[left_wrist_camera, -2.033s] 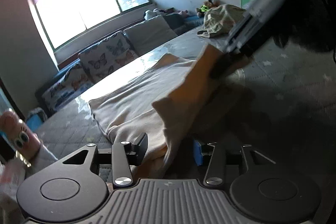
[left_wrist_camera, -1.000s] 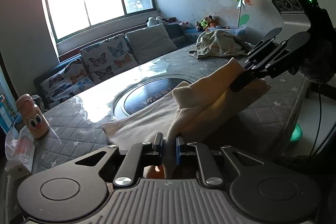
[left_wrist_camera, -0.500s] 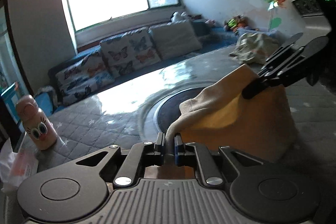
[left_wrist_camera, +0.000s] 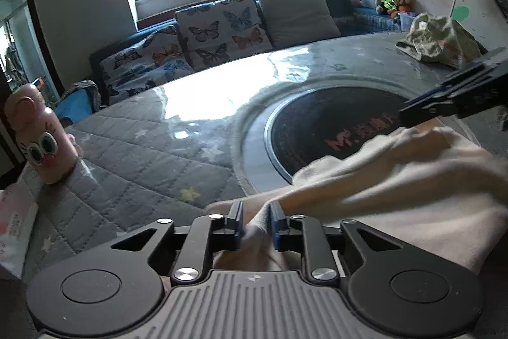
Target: Fold clothes
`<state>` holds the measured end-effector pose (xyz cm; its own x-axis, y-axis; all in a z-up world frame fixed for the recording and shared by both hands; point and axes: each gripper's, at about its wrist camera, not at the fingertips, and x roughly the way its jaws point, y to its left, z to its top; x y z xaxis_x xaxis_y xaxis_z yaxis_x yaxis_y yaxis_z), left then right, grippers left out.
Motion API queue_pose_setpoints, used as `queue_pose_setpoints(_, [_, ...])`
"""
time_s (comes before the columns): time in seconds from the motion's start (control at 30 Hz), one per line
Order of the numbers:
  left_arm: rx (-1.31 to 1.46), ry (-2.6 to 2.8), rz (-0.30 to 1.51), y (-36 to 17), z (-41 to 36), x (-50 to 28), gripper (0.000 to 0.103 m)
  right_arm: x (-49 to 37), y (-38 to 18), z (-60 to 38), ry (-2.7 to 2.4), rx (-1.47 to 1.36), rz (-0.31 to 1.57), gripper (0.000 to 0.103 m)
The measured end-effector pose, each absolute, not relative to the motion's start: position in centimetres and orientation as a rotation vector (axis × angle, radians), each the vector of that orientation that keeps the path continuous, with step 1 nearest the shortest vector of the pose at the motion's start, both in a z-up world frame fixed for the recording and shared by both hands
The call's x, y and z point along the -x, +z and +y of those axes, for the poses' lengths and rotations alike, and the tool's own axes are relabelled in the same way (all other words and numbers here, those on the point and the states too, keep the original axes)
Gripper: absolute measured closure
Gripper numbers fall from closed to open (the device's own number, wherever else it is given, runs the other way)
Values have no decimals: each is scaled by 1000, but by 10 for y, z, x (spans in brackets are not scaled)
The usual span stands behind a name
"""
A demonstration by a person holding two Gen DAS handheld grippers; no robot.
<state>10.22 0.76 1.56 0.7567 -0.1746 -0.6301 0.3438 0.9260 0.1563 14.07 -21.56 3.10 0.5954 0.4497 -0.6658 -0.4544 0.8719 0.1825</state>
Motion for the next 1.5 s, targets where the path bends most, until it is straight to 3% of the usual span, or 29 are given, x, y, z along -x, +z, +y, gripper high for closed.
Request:
queue_pose_setpoints(0.5, [-255, -288, 609, 35, 12, -99, 80, -119, 21, -237, 517, -59, 802, 81])
queue_pose_setpoints(0.6, [-237, -304, 610, 40, 20, -88, 80, -118, 25, -246, 490, -62, 788, 77])
queue_pose_setpoints(0.8, [-234, -313, 660, 28, 23, -83, 70, -118, 12, -253, 462, -63, 820, 75])
queue_pose_setpoints(0.9, [-229, -321, 665, 25, 20, -86, 70, -117, 10, -251, 464, -51, 821, 77])
queue_pose_setpoints(0.97, [-231, -331, 669, 24, 18, -89, 70, -116, 12, -247, 467, -35, 815, 88])
queue_pose_setpoints(1.13, [-255, -331, 674, 18, 13, -90, 93, -115, 14, -243, 451, -2, 802, 95])
queue_pose_setpoints(1.5, [-305, -309, 546, 41, 2, -87, 95, -109, 41, -241, 432, 60, 702, 96])
